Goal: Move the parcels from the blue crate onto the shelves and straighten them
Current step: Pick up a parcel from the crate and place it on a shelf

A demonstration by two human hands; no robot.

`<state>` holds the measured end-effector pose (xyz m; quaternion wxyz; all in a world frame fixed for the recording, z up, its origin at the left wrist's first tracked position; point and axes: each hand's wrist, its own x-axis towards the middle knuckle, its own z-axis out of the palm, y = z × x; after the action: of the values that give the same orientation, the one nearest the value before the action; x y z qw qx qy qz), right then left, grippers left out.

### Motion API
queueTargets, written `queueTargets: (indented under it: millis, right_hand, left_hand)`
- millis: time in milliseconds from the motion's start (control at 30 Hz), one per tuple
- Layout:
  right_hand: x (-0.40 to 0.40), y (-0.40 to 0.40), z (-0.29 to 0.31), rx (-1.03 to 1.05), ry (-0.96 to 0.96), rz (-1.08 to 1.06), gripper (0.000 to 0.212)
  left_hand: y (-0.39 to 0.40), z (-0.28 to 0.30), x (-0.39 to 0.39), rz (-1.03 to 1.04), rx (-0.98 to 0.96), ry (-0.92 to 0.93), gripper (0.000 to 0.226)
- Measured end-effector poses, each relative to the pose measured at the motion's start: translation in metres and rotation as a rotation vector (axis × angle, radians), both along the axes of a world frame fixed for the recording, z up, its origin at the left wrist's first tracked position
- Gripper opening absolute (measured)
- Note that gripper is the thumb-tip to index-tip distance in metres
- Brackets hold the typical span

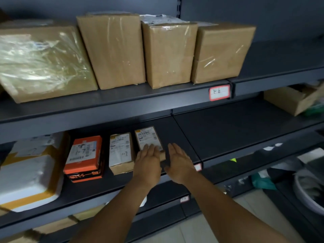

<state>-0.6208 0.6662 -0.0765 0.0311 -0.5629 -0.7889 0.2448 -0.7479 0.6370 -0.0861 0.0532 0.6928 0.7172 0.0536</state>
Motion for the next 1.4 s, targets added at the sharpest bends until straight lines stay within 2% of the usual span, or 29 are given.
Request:
queueTargets:
  millis: [267, 467, 867, 1400]
  right_hand:
    - [0.089, -0.069, 0.01, 0.091, -0.024, -0.142, 0.081]
    - [0.177, -0.141, 0.006, 0.069, -0.074, -0.308, 0.083]
    - [0.372, -0.362, 0.009, 0.047, -0.116, -0.691, 0.081]
    - [0.549, -0.619, 0.001, -0.057, -0.172, -1.278, 0.081]
  left_hand:
    - [-0.042, 0.018, 0.082, -0.129, -0.002, -0.083, 0.077]
    - [-0.1, 0.021, 0.163, -0.273, -0.025, -0.059, 0.079]
    - [-0.271, 0.024, 0.363, -0.622, -0.051, 0.025, 0.076]
    - [-0.467, 0.025, 0.599, -1.205, -0.099, 0.059, 0.078]
